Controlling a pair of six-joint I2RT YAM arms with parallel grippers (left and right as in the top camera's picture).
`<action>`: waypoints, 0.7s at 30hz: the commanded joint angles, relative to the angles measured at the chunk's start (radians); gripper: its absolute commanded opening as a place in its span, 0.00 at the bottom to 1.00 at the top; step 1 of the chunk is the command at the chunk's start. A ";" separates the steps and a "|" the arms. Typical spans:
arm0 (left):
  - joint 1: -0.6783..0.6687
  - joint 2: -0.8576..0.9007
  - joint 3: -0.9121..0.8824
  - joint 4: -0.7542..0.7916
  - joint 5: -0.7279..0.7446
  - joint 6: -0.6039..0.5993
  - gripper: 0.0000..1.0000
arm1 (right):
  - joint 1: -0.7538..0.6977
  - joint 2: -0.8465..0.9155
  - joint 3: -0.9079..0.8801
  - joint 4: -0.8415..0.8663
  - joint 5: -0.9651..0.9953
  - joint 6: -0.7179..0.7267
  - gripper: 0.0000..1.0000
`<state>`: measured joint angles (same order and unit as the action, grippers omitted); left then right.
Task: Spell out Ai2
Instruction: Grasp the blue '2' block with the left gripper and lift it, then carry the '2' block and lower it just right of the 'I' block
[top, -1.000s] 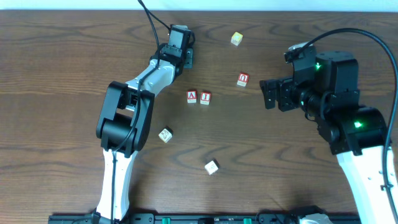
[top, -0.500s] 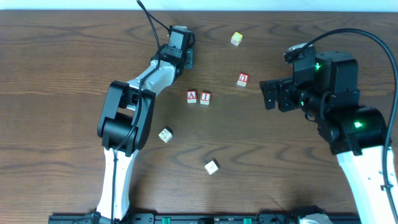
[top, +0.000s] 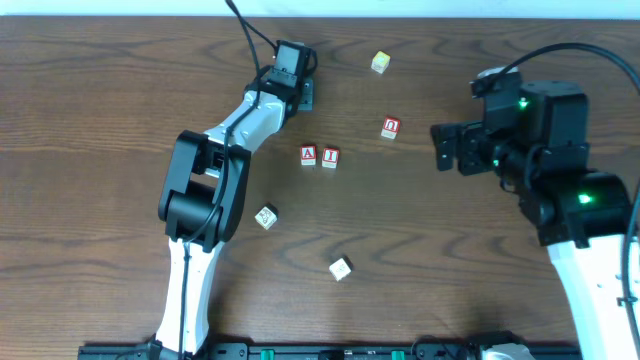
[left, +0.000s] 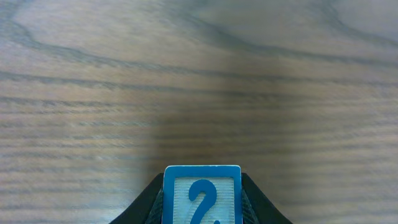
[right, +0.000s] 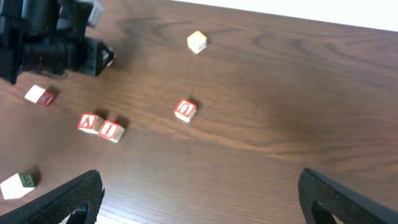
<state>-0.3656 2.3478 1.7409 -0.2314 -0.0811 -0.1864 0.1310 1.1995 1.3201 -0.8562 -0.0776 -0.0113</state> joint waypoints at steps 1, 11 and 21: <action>-0.041 -0.065 0.035 -0.034 0.008 -0.004 0.09 | -0.033 -0.037 0.076 -0.016 0.010 -0.006 0.99; -0.203 -0.253 0.035 -0.164 0.004 -0.061 0.06 | -0.059 -0.158 0.110 -0.080 0.006 -0.031 0.99; -0.316 -0.266 0.021 -0.434 0.004 -0.105 0.06 | -0.059 -0.196 0.110 -0.173 -0.010 -0.013 0.99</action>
<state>-0.6796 2.0842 1.7668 -0.6422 -0.0772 -0.2775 0.0822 1.0122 1.4136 -1.0092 -0.0784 -0.0299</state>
